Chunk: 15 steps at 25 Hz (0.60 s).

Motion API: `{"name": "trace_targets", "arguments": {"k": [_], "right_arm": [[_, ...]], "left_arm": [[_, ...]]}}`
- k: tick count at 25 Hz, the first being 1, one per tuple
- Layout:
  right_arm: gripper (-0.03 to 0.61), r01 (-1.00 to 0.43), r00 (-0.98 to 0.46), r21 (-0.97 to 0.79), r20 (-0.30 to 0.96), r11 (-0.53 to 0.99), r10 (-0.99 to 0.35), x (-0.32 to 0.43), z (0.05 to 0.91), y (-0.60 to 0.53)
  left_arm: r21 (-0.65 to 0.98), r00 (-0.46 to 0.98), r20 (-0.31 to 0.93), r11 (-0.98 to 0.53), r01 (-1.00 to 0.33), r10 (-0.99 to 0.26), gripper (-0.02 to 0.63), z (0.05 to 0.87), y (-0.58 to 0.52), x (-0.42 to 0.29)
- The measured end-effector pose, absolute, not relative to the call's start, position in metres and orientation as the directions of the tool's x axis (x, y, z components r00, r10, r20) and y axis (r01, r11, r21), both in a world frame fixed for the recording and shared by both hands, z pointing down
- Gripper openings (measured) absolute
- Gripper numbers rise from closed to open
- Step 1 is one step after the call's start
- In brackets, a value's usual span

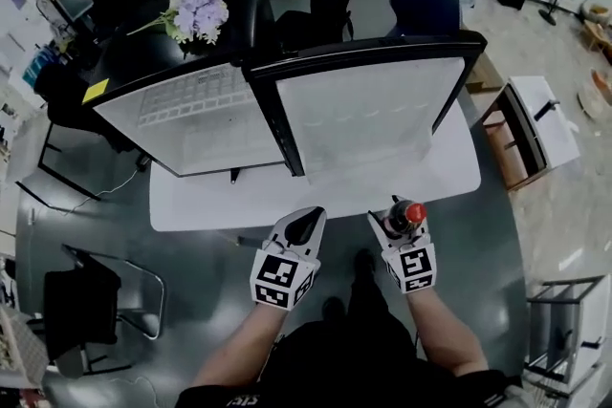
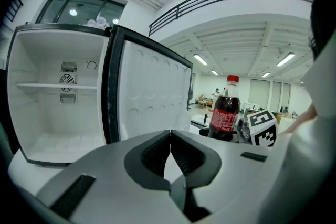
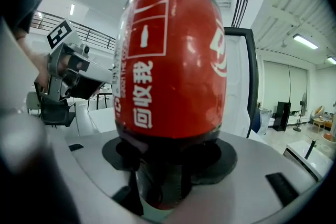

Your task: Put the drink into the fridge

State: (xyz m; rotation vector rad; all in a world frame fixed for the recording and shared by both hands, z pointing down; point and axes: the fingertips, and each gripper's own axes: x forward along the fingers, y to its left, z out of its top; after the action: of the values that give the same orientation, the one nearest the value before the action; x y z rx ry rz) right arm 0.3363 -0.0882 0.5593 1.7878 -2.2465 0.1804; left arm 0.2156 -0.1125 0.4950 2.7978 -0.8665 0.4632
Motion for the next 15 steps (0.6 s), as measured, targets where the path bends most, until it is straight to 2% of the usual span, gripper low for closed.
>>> {"name": "trace_targets", "arguments": {"k": [9,15], "right_arm": [[0.262,-0.949,-0.281,0.072,0.246,0.307,-0.927,0.316,0.509,-0.055],[0.262,-0.923,-0.355,0.064,0.247,0.381,-0.902,0.318,0.501,-0.045]], "left_arm": [[0.053,0.742,0.308,-0.768,-0.639,-0.596,0.018,0.459,-0.09,0.18],[0.041,0.664,0.315,-0.689,-0.723,-0.678,0.018,0.453,-0.089,0.166]]}}
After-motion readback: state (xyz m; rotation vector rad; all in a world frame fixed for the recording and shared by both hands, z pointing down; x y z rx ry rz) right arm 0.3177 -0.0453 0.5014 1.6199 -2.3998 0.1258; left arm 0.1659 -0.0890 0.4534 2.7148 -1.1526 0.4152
